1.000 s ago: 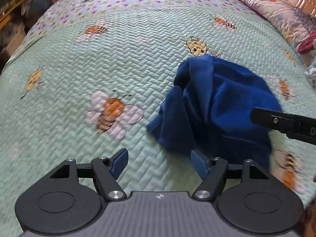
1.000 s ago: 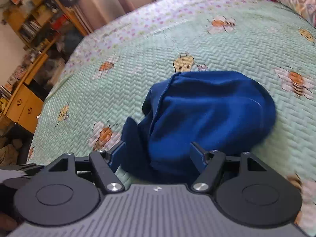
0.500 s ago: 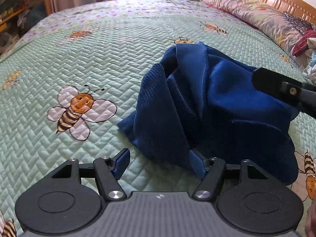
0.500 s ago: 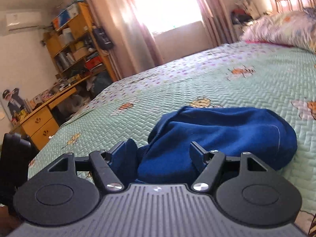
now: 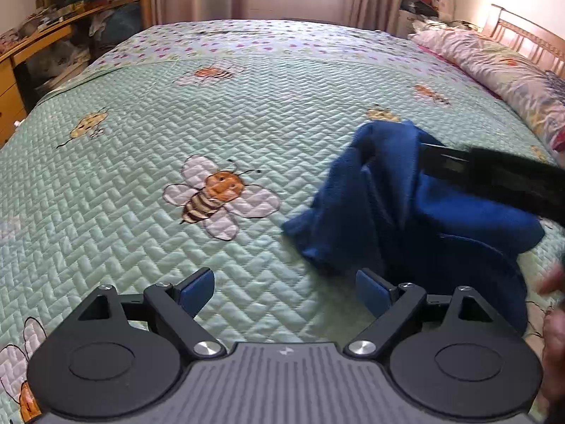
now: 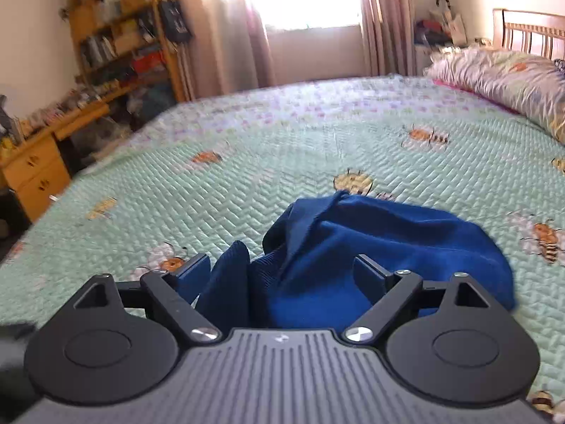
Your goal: Fold clothes
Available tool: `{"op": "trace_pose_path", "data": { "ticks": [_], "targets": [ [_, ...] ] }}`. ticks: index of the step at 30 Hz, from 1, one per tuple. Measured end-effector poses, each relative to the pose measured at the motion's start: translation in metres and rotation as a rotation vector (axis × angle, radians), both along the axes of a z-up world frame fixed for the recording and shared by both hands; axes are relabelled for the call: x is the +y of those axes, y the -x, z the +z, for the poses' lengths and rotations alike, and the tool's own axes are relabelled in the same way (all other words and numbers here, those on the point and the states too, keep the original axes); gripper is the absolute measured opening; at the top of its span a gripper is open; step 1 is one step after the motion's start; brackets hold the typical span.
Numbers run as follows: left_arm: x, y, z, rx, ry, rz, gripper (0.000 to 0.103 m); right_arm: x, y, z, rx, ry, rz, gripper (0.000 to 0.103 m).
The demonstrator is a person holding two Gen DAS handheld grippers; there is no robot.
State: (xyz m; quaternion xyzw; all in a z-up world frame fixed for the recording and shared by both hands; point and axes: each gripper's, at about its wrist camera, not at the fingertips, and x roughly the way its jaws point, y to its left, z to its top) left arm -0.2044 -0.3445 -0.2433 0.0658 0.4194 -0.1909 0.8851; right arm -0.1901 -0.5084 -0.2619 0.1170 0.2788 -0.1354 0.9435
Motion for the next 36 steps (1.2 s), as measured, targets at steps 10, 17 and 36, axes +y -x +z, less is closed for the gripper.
{"op": "trace_pose_path", "data": {
  "ticks": [10, 17, 36],
  "targets": [
    [0.029, 0.02, -0.015, 0.037, -0.02, -0.002, 0.087, -0.042, 0.063, -0.012, 0.004, 0.071, -0.188, 0.013],
    [0.01, 0.054, 0.012, -0.007, 0.045, -0.081, 0.087, -0.113, 0.2, 0.028, -0.162, 0.015, -0.451, 0.012],
    [-0.029, 0.193, 0.082, -0.136, -0.069, -0.201, 0.095, -0.046, 0.276, 0.036, -0.264, -0.168, -0.187, 0.068]
  ]
}}
